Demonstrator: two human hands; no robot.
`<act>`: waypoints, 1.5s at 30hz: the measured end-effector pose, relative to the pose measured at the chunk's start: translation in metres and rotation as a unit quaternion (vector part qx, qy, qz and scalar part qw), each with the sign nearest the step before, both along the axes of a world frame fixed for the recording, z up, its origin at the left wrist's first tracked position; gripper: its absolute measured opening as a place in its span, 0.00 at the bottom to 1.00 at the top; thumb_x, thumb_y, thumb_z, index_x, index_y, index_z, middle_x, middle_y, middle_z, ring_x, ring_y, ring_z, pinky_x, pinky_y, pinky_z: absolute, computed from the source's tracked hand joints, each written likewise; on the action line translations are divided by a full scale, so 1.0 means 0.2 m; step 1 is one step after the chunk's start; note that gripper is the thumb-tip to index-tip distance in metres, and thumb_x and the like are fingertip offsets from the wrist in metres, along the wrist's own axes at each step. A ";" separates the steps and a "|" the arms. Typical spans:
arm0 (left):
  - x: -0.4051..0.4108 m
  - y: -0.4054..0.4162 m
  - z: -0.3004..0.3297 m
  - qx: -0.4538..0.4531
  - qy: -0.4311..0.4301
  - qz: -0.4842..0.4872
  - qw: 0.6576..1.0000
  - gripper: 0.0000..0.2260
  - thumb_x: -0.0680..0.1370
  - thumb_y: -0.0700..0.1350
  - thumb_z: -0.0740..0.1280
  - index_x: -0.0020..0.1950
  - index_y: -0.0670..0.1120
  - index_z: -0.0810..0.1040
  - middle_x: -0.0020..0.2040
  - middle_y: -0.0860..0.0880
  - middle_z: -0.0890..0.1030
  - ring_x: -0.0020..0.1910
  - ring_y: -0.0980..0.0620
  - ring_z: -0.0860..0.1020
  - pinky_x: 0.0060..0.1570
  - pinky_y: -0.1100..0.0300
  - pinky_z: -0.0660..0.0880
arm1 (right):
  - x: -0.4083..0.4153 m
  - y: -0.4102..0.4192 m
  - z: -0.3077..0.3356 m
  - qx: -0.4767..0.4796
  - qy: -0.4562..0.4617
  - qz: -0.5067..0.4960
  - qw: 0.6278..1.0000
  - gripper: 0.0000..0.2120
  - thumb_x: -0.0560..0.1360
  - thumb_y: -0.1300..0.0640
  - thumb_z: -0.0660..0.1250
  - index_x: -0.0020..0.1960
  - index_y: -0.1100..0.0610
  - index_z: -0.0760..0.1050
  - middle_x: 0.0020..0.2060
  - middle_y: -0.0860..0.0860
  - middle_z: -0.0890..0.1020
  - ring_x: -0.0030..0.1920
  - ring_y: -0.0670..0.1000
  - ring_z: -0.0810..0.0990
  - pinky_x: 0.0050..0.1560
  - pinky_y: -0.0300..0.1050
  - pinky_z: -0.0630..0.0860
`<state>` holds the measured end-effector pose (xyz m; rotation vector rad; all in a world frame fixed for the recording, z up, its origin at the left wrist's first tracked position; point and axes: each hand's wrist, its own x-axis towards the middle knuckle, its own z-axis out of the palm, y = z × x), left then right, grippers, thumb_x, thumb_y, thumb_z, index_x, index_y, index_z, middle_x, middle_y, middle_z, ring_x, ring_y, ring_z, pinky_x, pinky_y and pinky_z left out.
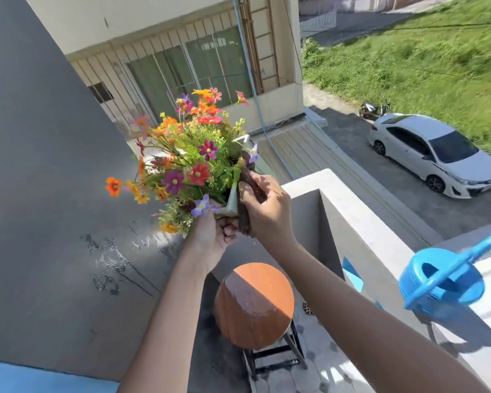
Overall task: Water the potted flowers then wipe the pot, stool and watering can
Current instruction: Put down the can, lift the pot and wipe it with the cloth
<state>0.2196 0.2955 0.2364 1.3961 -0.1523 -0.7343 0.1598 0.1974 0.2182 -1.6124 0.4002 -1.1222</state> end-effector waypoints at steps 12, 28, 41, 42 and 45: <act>0.03 0.12 -0.01 0.087 -0.066 0.005 0.994 0.17 0.79 0.35 0.48 0.32 0.46 0.66 0.23 0.47 0.71 0.17 0.58 0.60 0.20 0.67 0.52 | 0.13 -0.45 0.06 0.084 0.132 0.067 0.985 0.13 0.78 0.54 0.65 0.38 0.60 0.78 0.31 0.47 0.74 0.34 0.46 0.69 0.37 0.44 0.63; 0.22 0.17 -0.01 0.173 -0.150 0.043 0.973 0.13 0.78 0.40 0.53 0.35 0.49 0.64 0.26 0.49 0.66 0.19 0.55 0.59 0.25 0.67 0.49 | 0.03 -0.46 0.05 0.165 0.210 0.235 0.935 0.12 0.67 0.65 0.60 0.27 0.61 0.61 0.27 0.45 0.62 0.25 0.36 0.64 0.27 0.32 0.61; -0.07 -0.11 -0.08 0.217 -0.127 0.049 0.967 0.18 0.78 0.66 0.57 0.41 0.56 0.76 0.37 0.47 0.77 0.32 0.52 0.73 0.33 0.57 0.70 | 0.11 -0.20 -0.08 0.236 0.170 -0.024 0.956 0.22 0.69 0.67 0.70 0.26 0.53 0.61 0.26 0.45 0.61 0.32 0.46 0.61 0.28 0.41 0.58; -0.08 -0.13 -0.08 0.230 -0.134 0.052 0.963 0.19 0.79 0.64 0.57 0.38 0.52 0.72 0.37 0.48 0.76 0.35 0.50 0.74 0.37 0.55 0.73 | 0.09 -0.18 -0.09 0.210 0.158 -0.030 0.964 0.20 0.69 0.66 0.69 0.27 0.53 0.62 0.26 0.46 0.62 0.31 0.46 0.60 0.27 0.41 0.57; -0.06 -0.14 -0.11 0.254 -0.147 0.074 0.953 0.17 0.82 0.56 0.57 0.36 0.49 0.66 0.37 0.48 0.71 0.37 0.47 0.71 0.40 0.54 0.73 | 0.05 -0.13 -0.13 0.133 0.163 -0.002 0.978 0.15 0.70 0.68 0.69 0.30 0.57 0.68 0.27 0.50 0.65 0.31 0.44 0.61 0.27 0.41 0.59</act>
